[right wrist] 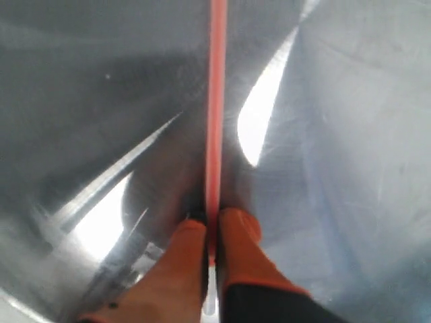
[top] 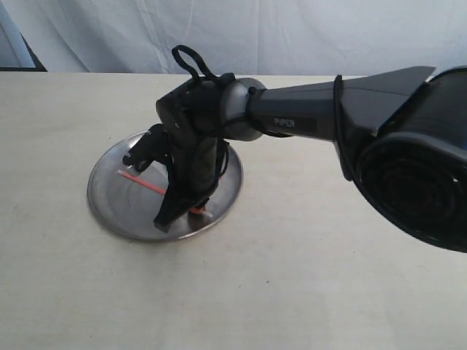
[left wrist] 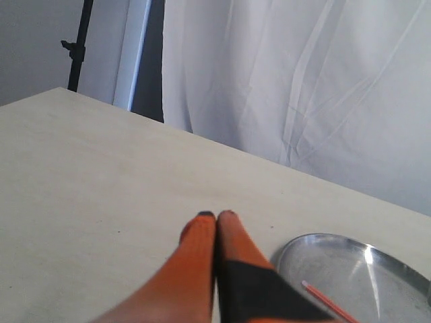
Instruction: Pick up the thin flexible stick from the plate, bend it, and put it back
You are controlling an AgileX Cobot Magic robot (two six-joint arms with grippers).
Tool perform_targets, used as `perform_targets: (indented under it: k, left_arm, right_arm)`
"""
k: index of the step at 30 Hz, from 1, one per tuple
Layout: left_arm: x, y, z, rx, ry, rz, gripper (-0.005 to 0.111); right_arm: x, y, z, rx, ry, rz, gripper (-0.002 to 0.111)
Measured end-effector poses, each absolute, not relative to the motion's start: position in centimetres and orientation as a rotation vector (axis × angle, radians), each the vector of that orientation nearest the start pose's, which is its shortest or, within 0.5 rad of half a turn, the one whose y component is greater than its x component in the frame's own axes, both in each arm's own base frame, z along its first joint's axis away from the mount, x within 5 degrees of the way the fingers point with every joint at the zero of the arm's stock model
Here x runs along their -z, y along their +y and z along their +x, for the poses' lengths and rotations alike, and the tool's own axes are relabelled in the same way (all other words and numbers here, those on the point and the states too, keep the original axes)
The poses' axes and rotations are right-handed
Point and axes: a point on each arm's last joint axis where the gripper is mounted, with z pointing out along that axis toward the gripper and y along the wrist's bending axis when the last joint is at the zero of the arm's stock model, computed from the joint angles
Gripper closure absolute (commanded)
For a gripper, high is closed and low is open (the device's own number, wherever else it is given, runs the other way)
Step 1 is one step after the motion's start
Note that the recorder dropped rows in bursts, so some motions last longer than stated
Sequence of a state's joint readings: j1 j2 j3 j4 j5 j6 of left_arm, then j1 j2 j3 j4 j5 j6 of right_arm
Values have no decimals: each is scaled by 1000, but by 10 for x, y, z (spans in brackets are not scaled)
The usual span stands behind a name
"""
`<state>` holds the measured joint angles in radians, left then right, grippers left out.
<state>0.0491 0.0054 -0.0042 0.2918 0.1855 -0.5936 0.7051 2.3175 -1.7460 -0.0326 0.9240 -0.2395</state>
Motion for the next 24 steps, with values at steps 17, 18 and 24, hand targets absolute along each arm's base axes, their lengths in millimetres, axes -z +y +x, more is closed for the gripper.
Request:
perform_targets:
  k: [17,18,24]
  left_arm:
    - [-198,8,56,151,1631,-334,107]
    - [-198,8,56,151,1631,-334,107]
    - [-198,8,56,151,1631,-334,107]
  right_arm:
    - [-165,302,355,-94,2545,-1257,109]
    - [-168,302,354,-91,2552,-1260,109]
    - [-201,291,342,-89,2558,-1259,109]
